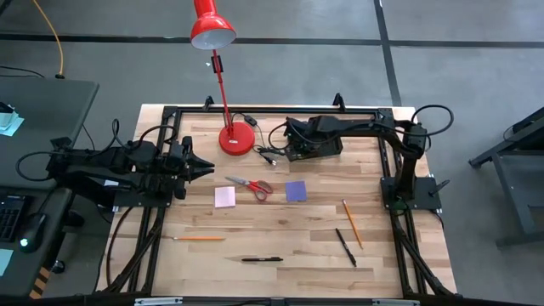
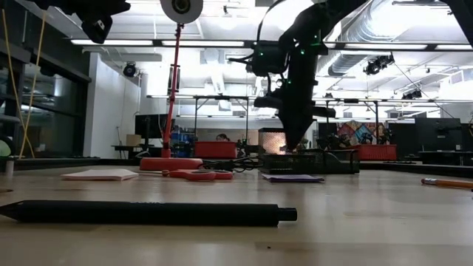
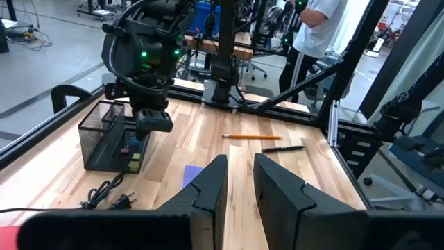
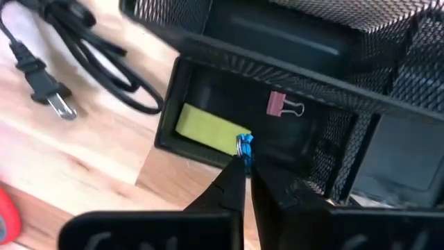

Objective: Pick and place office supplies into organizer
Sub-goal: Put the blue binder clip into the black desk organizer, then put the left black pen into the black desk organizer

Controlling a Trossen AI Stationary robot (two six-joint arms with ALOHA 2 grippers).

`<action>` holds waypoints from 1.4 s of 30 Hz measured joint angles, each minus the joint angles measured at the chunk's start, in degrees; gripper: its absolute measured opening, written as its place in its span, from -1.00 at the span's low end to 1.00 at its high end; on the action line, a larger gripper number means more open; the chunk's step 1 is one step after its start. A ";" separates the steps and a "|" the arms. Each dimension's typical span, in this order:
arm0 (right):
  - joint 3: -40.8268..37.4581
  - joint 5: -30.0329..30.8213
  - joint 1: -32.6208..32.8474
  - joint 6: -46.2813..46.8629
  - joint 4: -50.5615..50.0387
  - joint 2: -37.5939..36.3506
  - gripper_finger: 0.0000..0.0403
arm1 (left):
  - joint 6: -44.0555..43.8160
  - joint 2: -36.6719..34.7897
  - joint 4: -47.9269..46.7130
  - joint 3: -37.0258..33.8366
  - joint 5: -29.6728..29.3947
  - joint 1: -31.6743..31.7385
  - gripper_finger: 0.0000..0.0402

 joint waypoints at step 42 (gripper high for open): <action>0.15 12.78 33.01 9.05 14.00 -15.26 -0.41 | 0.05 1.70 -2.63 0.00 1.09 -0.02 -0.69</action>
